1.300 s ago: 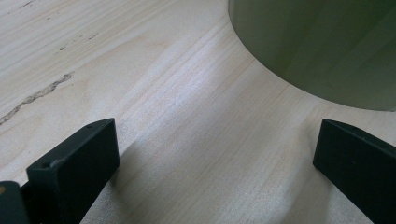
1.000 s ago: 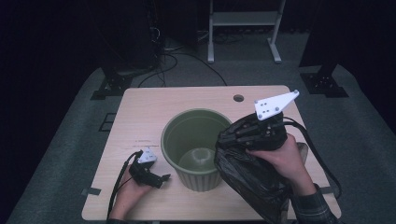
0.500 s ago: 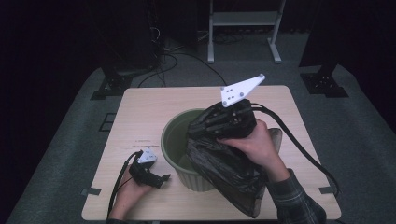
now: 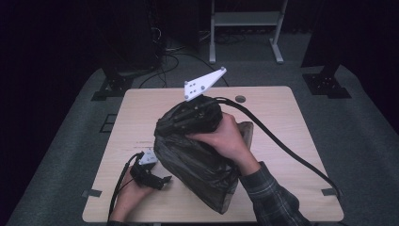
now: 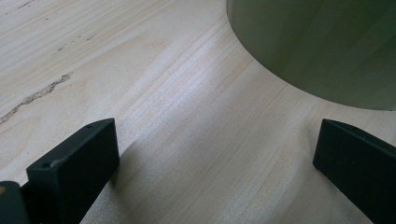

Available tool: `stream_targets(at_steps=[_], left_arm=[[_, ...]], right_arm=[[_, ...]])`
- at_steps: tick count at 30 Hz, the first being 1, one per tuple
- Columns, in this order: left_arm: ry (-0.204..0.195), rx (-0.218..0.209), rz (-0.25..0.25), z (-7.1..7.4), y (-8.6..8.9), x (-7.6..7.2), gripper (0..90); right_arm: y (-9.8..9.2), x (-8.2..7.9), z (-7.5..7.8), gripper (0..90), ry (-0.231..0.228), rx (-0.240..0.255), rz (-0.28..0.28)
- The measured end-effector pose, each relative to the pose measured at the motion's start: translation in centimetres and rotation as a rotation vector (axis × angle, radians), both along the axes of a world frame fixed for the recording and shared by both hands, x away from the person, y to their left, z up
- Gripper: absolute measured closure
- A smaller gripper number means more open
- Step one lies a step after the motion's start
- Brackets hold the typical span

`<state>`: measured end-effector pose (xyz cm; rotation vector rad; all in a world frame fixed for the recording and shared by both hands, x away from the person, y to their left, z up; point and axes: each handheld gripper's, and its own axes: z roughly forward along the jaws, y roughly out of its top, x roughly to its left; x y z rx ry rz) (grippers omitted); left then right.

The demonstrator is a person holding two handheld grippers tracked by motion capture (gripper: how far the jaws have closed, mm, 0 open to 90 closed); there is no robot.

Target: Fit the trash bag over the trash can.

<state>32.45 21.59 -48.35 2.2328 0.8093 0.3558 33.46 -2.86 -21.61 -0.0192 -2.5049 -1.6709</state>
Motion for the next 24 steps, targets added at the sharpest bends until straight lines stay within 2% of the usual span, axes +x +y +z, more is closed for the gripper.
stream_targets(at_steps=[7, 8, 11, 20, 22, 24], left_arm=[[0.001, 0.000, -0.003, 0.0, 0.0, 0.0, 0.0], [0.001, 0.001, -0.004, 0.0, 0.0, 0.0, 0.0], [0.001, 0.000, -0.005, 0.0, 0.0, 0.0, 0.0], [0.001, 0.000, -0.005, 0.0, 0.0, 0.0, 0.0], [0.001, 0.000, -0.005, 0.0, 0.0, 0.0, 0.0], [0.001, 0.000, -0.005, 0.0, 0.0, 0.0, 0.0]], right_arm=[[2.3, 0.6, -0.5, 88.6, 0.017, 0.025, 0.029], [2.4, 0.8, -0.7, 88.5, 0.026, 0.022, 0.023], [2.3, 1.0, -1.5, 88.4, 0.013, -0.025, 0.000], [-1.0, 2.0, -3.0, 87.9, 0.024, -0.055, -0.092], [-1.8, 2.3, -3.5, 87.5, 0.023, -0.090, -0.125], [-2.4, 2.5, -3.8, 87.2, 0.017, -0.096, -0.147]])
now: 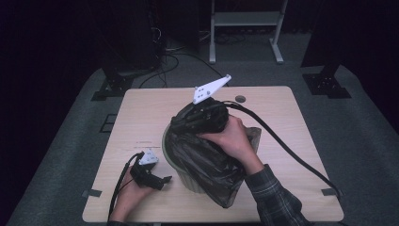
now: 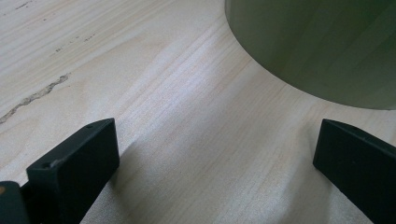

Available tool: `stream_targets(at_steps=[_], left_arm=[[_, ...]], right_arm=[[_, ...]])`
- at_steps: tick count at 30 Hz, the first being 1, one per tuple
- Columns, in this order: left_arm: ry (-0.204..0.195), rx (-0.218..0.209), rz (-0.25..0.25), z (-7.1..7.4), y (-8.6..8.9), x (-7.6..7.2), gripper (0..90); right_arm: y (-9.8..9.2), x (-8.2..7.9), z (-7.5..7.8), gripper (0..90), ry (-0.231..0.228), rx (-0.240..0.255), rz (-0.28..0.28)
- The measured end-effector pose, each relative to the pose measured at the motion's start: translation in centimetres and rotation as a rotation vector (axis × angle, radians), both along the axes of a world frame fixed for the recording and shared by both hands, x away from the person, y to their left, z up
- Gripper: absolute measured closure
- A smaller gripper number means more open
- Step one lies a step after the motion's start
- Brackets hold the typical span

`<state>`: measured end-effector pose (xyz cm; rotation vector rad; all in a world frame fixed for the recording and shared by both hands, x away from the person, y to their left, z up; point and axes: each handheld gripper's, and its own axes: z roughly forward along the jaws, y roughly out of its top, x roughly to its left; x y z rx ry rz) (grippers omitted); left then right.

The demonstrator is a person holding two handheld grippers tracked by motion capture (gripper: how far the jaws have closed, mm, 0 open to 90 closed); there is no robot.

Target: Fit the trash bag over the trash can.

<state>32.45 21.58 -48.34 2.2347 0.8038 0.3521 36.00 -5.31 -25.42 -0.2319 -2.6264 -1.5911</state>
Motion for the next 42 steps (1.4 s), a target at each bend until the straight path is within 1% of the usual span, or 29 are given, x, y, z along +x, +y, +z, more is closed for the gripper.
stream_targets(at_steps=[1, 3, 4, 5, 8, 10, 11, 13, 16, 17, 19, 21, 23, 26, 29, 32, 33, 35, 36, 38, 40, 42], left_arm=[[0.000, 0.000, 0.000, 0.0, 0.0, 0.0, 0.0], [0.000, 0.000, 0.000, 0.0, 0.0, 0.0, 0.0], [0.000, 0.000, 0.000, 0.0, 0.0, 0.0, 0.0], [0.000, 0.000, 0.000, 0.0, 0.0, 0.0, 0.0], [0.000, 0.000, 0.000, 0.0, 0.0, 0.0, 0.0], [0.000, 0.000, 0.000, 0.0, 0.0, 0.0, 0.0], [0.000, -0.001, 0.000, 0.0, 0.0, 0.0, 0.0], [0.000, 0.000, 0.000, 0.0, 0.0, 0.0, 0.0], [0.000, 0.000, 0.000, 0.0, 0.0, 0.0, 0.0], [0.000, 0.000, 0.000, 0.0, 0.0, 0.0, 0.0], [0.000, 0.000, 0.000, 0.0, 0.0, 0.0, 0.0], [0.000, 0.000, 0.000, 0.0, 0.0, 0.0, 0.0], [0.000, 0.000, 0.000, 0.0, 0.0, 0.0, 0.0], [0.000, 0.000, 0.000, 0.0, 0.0, 0.0, 0.0], [0.000, 0.000, 0.000, 0.0, 0.0, 0.0, 0.0], [0.000, 0.000, 0.000, 0.0, 0.0, 0.0, 0.0], [0.000, 0.000, 0.000, 0.0, 0.0, 0.0, 0.0], [0.001, -0.001, 0.000, 0.0, 0.0, 0.0, 0.0], [0.001, -0.001, 0.000, 0.0, 0.0, 0.0, 0.0], [0.001, -0.001, 0.000, 0.0, 0.0, 0.0, 0.0], [0.001, -0.001, 0.000, 0.0, 0.0, 0.0, 0.0], [0.001, -0.001, 0.000, 0.0, 0.0, 0.0, 0.0]], right_arm=[[-0.2, 0.2, -0.1, 86.8, 0.009, -0.016, -0.008], [-0.6, 0.4, -0.5, 86.7, -0.004, -0.046, -0.036], [-0.8, 0.5, -0.7, 86.5, -0.004, -0.042, -0.043], [-1.1, 0.7, -0.9, 86.1, 0.011, -0.042, -0.044], [-1.3, 1.2, -1.6, 83.9, 0.018, -0.080, -0.063], [-1.3, 1.4, -2.0, 83.1, 0.025, -0.074, -0.064], [-1.3, 1.5, -2.1, 82.6, 0.035, -0.074, -0.063], [-1.3, 1.7, -2.5, 79.1, 0.044, -0.080, -0.073], [-1.3, 1.7, -2.6, 70.6, 0.063, -0.091, -0.059], [-1.3, 1.5, -2.6, 66.0, 0.065, -0.093, -0.054], [-1.4, 1.3, -2.3, 56.5, 0.072, -0.076, -0.047], [-1.8, 0.9, -1.7, 49.9, 0.050, -0.060, -0.061], [-2.3, 0.7, -1.0, 42.3, 0.032, -0.055, -0.093], [-3.3, 0.5, -0.1, 37.4, 0.013, -0.050, -0.123], [-4.6, 0.6, 0.8, 36.8, -0.016, -0.059, -0.160], [-6.4, 1.1, 1.1, 37.1, -0.012, -0.021, -0.195], [-7.0, 1.3, 1.1, 37.2, -0.013, -0.023, -0.218], [-8.3, 2.0, 1.1, 38.1, -0.019, -0.012, -0.261], [-9.1, 2.6, 1.0, 38.5, -0.016, -0.012, -0.287], [-9.8, 3.5, 0.8, 39.8, -0.013, -0.019, -0.316], [-10.3, 4.6, 0.5, 41.5, 0.012, -0.022, -0.324], [-10.3, 5.7, -0.1, 43.2, 0.035, -0.016, -0.306]])
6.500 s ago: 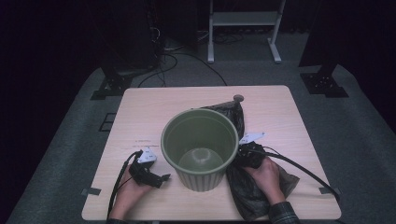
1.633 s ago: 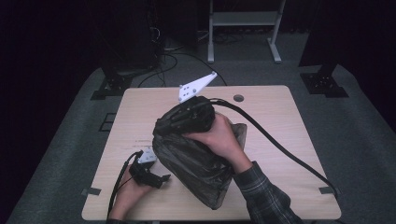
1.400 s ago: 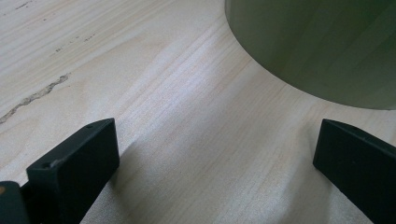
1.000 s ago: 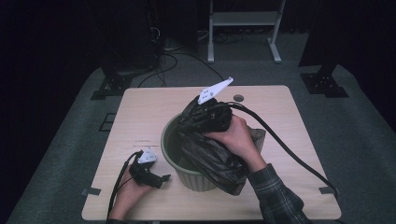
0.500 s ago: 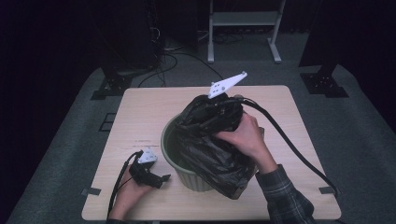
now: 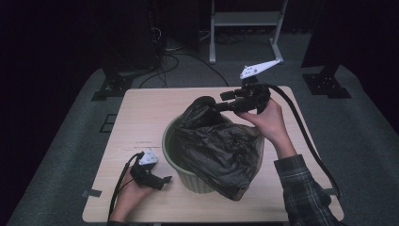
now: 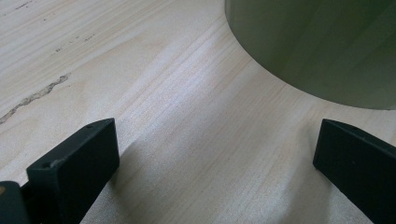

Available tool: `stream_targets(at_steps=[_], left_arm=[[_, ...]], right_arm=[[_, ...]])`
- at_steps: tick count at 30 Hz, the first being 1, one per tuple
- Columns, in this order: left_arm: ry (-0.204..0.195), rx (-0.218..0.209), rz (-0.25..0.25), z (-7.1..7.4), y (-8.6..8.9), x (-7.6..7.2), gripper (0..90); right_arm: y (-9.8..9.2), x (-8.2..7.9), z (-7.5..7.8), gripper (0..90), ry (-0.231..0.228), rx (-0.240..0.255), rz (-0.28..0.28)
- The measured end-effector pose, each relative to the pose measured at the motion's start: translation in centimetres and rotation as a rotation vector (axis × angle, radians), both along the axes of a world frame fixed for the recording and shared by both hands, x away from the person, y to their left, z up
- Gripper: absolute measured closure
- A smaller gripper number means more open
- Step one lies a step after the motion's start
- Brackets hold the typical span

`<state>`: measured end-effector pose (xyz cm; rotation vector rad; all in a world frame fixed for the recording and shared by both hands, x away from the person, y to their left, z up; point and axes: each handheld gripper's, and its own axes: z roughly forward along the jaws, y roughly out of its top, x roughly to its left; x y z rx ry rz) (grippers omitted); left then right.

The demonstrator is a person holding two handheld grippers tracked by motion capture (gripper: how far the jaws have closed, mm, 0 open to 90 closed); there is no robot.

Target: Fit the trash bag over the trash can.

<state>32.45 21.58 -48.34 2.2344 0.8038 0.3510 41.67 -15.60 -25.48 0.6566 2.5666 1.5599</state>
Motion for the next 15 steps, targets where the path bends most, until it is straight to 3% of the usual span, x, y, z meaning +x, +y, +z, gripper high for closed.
stream_targets(at_steps=[3, 9, 13, 15], left_arm=[[0.000, 0.000, 0.000, 0.0, 0.0, 0.0, 0.0], [0.000, 0.000, 0.000, 0.0, 0.0, 0.0, 0.0], [0.000, 0.000, 0.000, 0.0, 0.0, 0.0, 0.0], [0.000, 0.000, 0.000, 0.0, 0.0, 0.0, 0.0]], right_arm=[[0.4, 0.9, -0.7, 46.1, 0.014, -0.009, 0.009], [1.3, 2.1, -2.1, 62.4, 0.027, -0.023, 0.012], [1.8, 2.4, -2.9, 81.5, 0.032, -0.028, 0.036], [2.0, 2.0, -3.0, 86.0, 0.027, -0.037, 0.053]])
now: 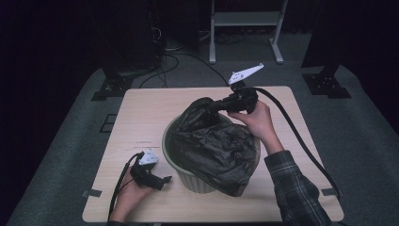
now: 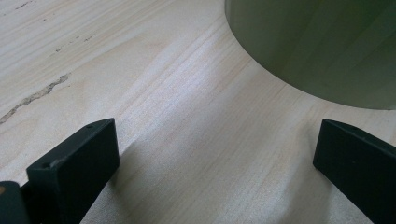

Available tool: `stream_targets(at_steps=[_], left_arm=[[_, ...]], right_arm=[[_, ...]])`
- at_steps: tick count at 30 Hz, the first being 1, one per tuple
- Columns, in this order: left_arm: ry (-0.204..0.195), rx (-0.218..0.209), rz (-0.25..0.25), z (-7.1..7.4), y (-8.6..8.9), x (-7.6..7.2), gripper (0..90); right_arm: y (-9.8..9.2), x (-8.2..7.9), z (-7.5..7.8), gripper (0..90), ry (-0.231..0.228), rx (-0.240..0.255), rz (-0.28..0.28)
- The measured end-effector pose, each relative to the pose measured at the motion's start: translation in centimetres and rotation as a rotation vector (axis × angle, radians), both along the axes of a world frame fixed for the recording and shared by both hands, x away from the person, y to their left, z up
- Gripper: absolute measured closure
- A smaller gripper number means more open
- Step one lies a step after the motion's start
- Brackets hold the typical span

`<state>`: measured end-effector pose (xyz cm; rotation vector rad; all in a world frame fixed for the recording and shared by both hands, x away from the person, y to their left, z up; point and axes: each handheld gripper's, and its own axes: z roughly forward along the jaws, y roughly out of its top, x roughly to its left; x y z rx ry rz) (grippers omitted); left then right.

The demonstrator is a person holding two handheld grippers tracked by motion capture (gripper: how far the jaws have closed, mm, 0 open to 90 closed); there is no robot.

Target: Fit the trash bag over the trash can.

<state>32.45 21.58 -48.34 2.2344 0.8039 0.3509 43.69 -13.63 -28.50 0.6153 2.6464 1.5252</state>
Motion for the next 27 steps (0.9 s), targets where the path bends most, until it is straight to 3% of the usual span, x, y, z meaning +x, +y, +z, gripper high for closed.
stream_targets(at_steps=[7, 12, 15, 17, 27], left_arm=[[0.000, 0.000, 0.000, 0.0, 0.0, 0.0, 0.0], [0.000, 0.001, 0.001, 0.0, 0.0, 0.0, 0.0], [0.000, 0.000, 0.001, 0.0, 0.0, 0.0, 0.0], [0.000, 0.000, 0.001, 0.0, 0.0, 0.0, 0.0], [0.000, 0.000, 0.002, 0.0, 0.0, 0.0, 0.0]], right_arm=[[1.5, -1.9, -0.8, 88.6, 0.017, -0.081, 0.092], [1.6, -2.4, -0.6, 63.2, 0.004, -0.089, 0.088], [0.9, -2.3, -0.2, 52.3, 0.000, -0.066, 0.069], [0.1, -2.3, 0.3, 49.1, -0.007, -0.025, 0.056], [-3.8, -2.9, 1.6, 49.5, -0.038, 0.049, -0.013]])
